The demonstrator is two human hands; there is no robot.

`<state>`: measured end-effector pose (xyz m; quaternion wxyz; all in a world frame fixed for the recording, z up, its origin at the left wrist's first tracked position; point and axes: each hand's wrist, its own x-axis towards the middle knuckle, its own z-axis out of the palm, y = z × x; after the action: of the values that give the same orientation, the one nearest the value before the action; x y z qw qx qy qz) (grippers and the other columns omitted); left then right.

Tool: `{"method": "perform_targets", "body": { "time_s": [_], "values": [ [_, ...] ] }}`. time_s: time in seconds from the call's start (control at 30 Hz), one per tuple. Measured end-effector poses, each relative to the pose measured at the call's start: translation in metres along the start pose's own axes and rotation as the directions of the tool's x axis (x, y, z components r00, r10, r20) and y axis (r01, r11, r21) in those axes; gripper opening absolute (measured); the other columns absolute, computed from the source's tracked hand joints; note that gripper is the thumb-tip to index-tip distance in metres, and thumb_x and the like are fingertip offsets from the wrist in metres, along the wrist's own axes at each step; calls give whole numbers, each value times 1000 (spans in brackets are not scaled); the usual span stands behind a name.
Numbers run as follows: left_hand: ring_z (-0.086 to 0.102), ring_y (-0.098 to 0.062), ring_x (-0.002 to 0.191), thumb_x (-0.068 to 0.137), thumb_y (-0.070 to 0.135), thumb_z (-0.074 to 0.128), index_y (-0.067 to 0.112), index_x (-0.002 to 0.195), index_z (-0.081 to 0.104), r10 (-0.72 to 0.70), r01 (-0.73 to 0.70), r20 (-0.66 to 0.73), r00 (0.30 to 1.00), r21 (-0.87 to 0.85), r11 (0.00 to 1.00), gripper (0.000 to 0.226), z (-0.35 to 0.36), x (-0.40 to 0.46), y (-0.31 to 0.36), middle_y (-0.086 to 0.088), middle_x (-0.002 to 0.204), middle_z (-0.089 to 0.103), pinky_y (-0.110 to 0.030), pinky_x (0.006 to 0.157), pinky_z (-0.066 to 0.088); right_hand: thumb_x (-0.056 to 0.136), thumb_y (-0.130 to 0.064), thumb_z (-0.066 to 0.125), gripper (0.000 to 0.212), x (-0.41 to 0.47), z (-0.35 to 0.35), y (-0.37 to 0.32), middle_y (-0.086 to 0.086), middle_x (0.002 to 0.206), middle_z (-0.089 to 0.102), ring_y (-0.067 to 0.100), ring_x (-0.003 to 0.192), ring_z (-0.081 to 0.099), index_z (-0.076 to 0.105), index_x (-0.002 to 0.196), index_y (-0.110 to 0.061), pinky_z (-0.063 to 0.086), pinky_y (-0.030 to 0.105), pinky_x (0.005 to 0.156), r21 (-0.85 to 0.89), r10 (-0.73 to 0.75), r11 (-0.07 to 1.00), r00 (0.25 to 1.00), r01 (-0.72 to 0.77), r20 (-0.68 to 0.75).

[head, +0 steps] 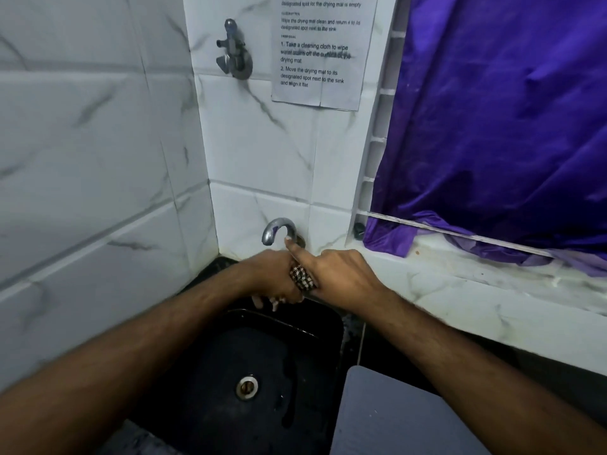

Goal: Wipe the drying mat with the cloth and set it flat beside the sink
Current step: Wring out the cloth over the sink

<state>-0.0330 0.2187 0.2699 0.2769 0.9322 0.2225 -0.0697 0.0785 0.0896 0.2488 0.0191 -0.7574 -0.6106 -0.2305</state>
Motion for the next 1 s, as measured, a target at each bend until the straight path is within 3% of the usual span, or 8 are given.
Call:
{"method": "perform_targets", "body": {
  "time_s": [0.1,0.2,0.37,0.5,0.63,0.73,0.83,1.0],
  "values": [
    [66,-27,79,83,38,66,20,127,57,230,40,-404,885,559,828,48,0,16,2,0,90,66,-33,63,46,74,-42,72,105,26,0,5,8,89,71,29,81,70,9,157,-29,46,32,60,209,160,955,960,-210,231],
    [69,-30,84,82,39,67,21,129,50,403,6,-457,793,667,745,54,11,24,-5,-3,96,70,-34,57,40,71,-33,82,90,34,-6,21,-2,74,76,17,69,75,33,146,-26,60,32,59,563,86,713,850,-417,520],
    [64,-8,60,68,54,66,23,78,59,115,-79,-341,933,118,990,33,14,16,-19,7,63,64,-23,51,38,70,-48,85,126,9,5,21,0,151,42,24,130,48,-5,157,-40,48,45,102,522,88,831,971,-194,222],
    [45,-15,37,67,25,72,14,73,65,18,9,54,998,-460,888,14,7,1,-26,-4,51,54,-19,39,29,77,-48,80,110,-23,26,10,-12,165,1,18,150,22,3,155,-51,39,38,112,577,-160,805,987,137,-11],
    [40,-14,37,73,20,73,13,78,61,97,79,339,936,-469,880,15,11,-7,-12,-3,54,50,-16,39,23,87,-29,67,86,-29,39,4,7,141,48,23,118,55,19,158,-32,53,37,87,444,-100,876,972,187,-213],
    [50,-17,40,68,26,76,13,71,61,10,73,289,957,-274,959,21,14,1,-4,-8,60,60,-21,38,31,84,-30,57,61,-21,40,9,4,106,72,25,83,68,47,143,-16,53,37,64,222,-37,971,969,94,-246],
    [64,-20,64,69,35,74,14,90,61,-92,114,-107,990,230,966,33,21,15,-2,-1,76,64,-29,54,45,87,-28,61,25,-7,41,3,2,90,71,30,77,71,57,108,-16,45,33,59,15,14,1000,999,-13,-49],
    [71,-28,74,92,18,49,4,142,31,322,129,-447,834,727,675,56,44,37,-16,-5,89,70,-33,56,37,79,-36,64,18,11,47,-14,0,83,69,26,76,70,66,90,-22,38,31,58,-67,258,965,963,-253,73]
  ]
}}
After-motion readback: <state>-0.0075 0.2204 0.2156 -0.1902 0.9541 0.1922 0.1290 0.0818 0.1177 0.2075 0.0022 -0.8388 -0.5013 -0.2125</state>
